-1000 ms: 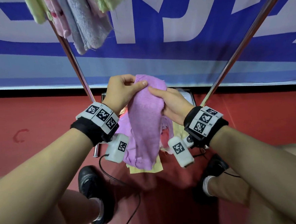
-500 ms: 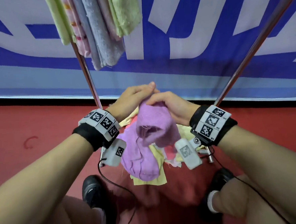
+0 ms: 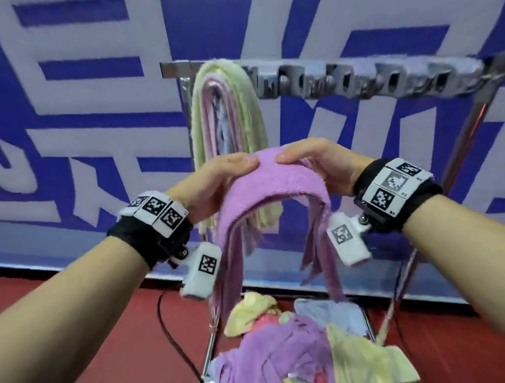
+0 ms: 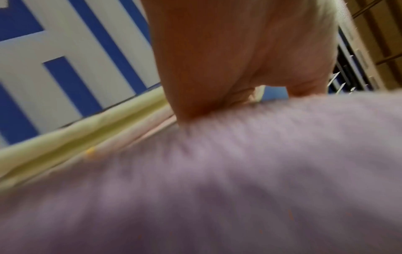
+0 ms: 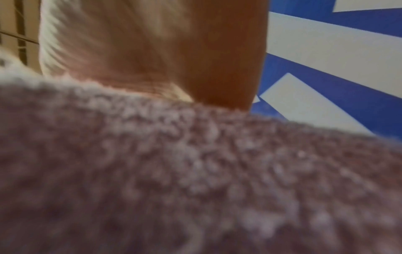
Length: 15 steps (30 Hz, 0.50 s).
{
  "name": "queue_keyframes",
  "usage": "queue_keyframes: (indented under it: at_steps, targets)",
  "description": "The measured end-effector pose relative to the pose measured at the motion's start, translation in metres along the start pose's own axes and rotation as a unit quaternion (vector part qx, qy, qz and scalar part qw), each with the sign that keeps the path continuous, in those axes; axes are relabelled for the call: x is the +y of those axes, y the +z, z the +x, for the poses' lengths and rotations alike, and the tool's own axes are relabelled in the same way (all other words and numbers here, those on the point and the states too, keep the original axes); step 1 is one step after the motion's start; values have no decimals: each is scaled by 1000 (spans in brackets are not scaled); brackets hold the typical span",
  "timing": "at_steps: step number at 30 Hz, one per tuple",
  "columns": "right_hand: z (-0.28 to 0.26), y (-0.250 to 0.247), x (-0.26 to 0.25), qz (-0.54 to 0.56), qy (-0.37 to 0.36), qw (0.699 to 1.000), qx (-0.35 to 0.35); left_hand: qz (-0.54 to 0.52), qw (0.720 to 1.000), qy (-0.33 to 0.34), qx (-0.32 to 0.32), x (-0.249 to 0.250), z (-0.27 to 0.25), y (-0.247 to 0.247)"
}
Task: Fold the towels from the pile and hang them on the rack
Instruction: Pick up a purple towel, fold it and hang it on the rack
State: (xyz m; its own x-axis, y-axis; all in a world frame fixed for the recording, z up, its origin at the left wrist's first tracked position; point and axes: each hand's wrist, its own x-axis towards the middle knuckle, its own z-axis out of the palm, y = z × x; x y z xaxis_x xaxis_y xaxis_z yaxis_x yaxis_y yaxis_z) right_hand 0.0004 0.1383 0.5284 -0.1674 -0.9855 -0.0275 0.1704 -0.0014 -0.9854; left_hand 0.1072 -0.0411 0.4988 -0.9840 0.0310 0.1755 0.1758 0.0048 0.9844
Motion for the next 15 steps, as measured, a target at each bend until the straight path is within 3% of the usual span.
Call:
queue_keyframes:
  at_steps: [3, 5, 7, 9, 13, 15]
  targets:
    - [8, 15, -27, 86, -64, 992, -67, 33, 996, 43, 70, 61, 5, -14]
    - [23, 8, -34, -15, -85, 995, 45, 74, 988, 76, 110, 96, 11, -24]
    - [37, -6, -33, -126, -105, 968, 190, 106, 980, 96, 142, 123, 21, -34]
    - [47, -15, -29, -130, -129, 942, 281, 117, 973, 99, 175, 141, 34, -44]
    - [61, -34, -19, -134, -126, 912, 366, 105, 966, 97, 214, 157, 62, -70]
    - [67, -46, -16, -103, -121, 915, 371, 96, 967, 99, 213, 159, 77, -80]
